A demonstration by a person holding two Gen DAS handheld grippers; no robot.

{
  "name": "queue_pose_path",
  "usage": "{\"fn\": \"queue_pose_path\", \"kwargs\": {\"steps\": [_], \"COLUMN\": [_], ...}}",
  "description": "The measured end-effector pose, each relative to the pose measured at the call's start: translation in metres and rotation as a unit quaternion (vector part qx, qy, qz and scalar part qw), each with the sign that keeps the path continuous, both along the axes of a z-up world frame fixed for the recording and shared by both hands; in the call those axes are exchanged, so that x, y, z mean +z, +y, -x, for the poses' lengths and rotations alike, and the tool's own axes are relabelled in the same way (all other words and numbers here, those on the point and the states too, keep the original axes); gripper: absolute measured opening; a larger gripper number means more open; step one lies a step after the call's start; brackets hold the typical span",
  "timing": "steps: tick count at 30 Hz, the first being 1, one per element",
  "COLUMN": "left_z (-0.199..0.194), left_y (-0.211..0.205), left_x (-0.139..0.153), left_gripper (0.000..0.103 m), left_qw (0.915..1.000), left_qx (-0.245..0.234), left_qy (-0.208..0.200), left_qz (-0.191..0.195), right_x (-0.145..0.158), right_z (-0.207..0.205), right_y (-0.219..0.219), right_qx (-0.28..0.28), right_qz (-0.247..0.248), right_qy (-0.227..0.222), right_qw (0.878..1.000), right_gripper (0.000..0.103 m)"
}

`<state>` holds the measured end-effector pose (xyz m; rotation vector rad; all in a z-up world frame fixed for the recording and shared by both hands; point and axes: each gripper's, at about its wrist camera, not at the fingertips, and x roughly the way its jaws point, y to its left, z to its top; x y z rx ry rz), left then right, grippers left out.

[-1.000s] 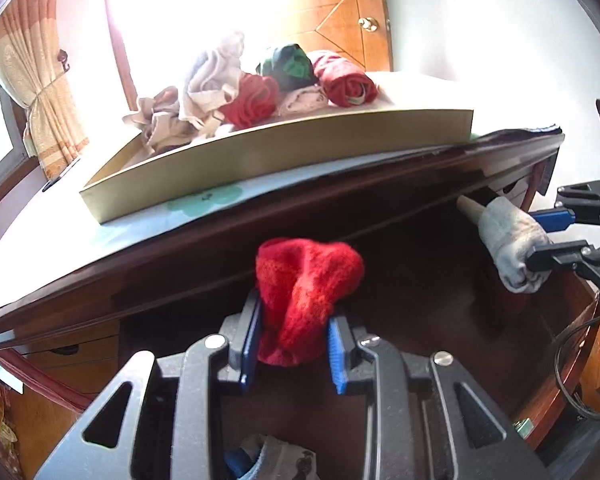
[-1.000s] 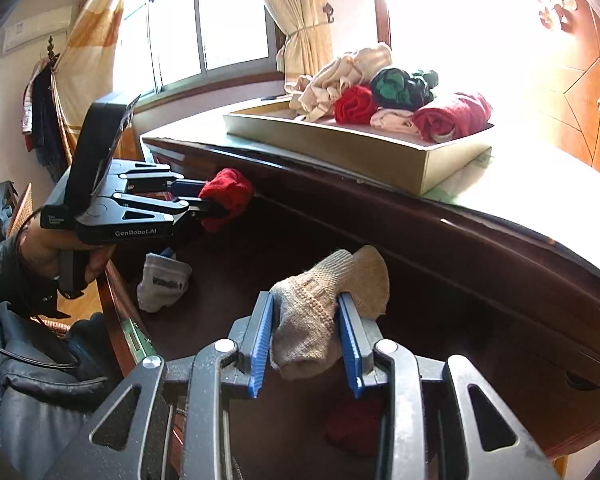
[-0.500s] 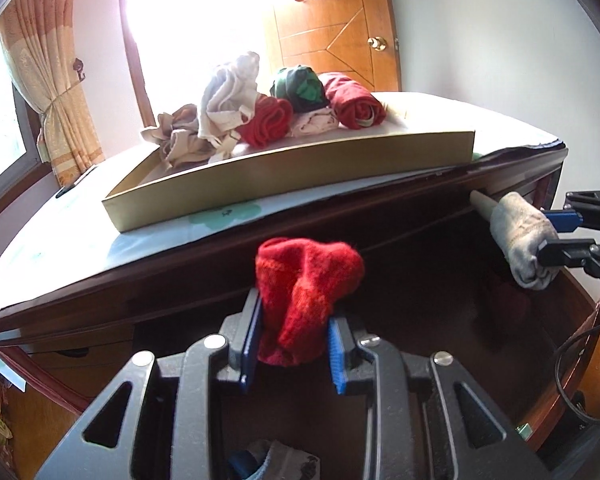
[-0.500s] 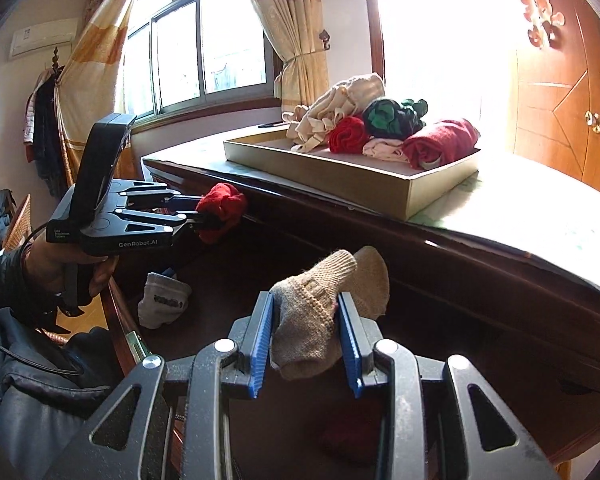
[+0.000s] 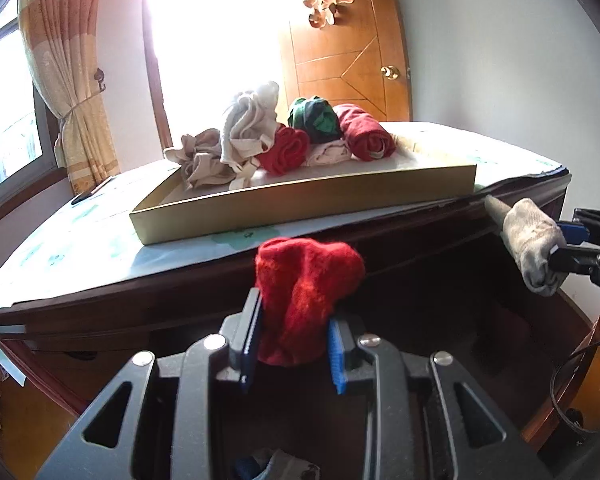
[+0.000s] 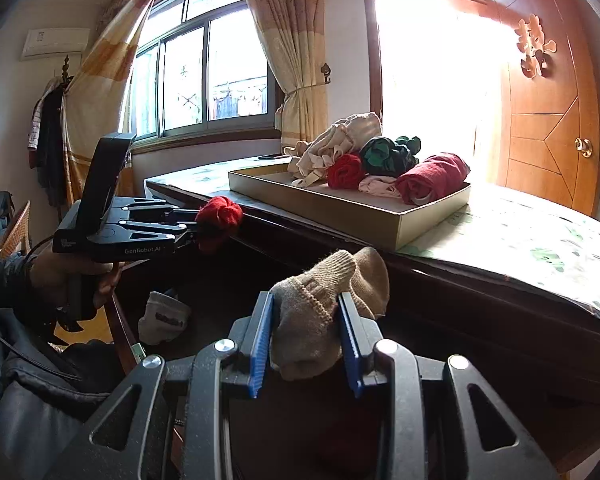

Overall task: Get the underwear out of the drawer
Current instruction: 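Carry the red and beige socks over the beige tray with both tools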

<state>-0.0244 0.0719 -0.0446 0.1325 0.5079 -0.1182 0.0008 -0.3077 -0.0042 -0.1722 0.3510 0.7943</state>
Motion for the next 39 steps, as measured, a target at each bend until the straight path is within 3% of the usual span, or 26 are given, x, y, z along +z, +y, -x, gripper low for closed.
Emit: {"fn": "queue_pose_path", "kwargs": {"steps": [11,22,39], "left_z": [0.008,0.008,-0.001], "left_y": [-0.007,-0.016,-0.023], "left_x": [0.005,0.019,0.037], "left_gripper": [0.027,0.027,0.027], "left_qw": [0.9998,0.9993,0.9989], "left_qx": [-0.013,-0.025,-0.036], "left_qy": [-0.011,-0.026,-0.025], "left_qz": [0.011,0.008,0.013], "right_x": [0.005,0.007,0.036], "right_z": [-0.001,0.004,0.007], "right_y": [-0.004,0.007,0.011], "right_qx": [-0.004,0.005,0.012], "right_qz": [-0.019,-0.003,-0.014], "right_qy": [-0.012,-0.031,-0.056], "right_qw": [1.0,1.0,0.998], "right_gripper": [0.034,0.035,0.035]}}
